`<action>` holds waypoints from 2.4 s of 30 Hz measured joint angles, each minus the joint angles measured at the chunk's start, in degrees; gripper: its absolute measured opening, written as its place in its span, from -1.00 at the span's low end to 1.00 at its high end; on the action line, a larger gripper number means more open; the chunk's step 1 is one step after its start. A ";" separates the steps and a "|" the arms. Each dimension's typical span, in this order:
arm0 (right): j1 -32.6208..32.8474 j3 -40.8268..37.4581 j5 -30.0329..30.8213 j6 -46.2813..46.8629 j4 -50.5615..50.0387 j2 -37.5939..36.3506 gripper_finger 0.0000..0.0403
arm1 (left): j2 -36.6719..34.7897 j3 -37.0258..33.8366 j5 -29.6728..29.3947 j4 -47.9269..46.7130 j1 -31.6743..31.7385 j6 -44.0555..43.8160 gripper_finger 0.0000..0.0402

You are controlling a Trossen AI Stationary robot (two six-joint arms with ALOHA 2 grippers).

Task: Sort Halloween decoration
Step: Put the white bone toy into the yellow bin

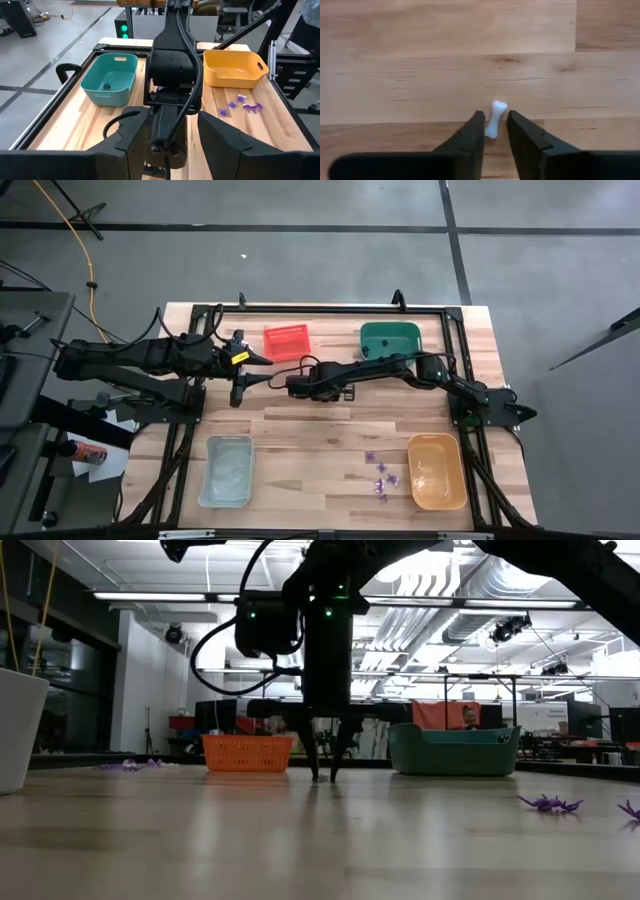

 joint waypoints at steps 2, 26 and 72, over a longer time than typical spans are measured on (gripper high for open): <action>0.00 -0.04 0.14 -1.04 -0.17 0.02 -0.74 | 0.00 0.00 -0.17 0.06 0.00 0.00 -0.22; 0.19 -0.47 -0.02 -29.12 -2.04 -1.68 -0.93 | 0.00 0.00 -0.54 0.27 0.00 -0.10 -0.22; 1.86 -54.98 -4.23 -69.42 78.14 -56.83 -1.00 | 14.99 0.00 -1.23 21.59 -0.02 -6.67 -0.22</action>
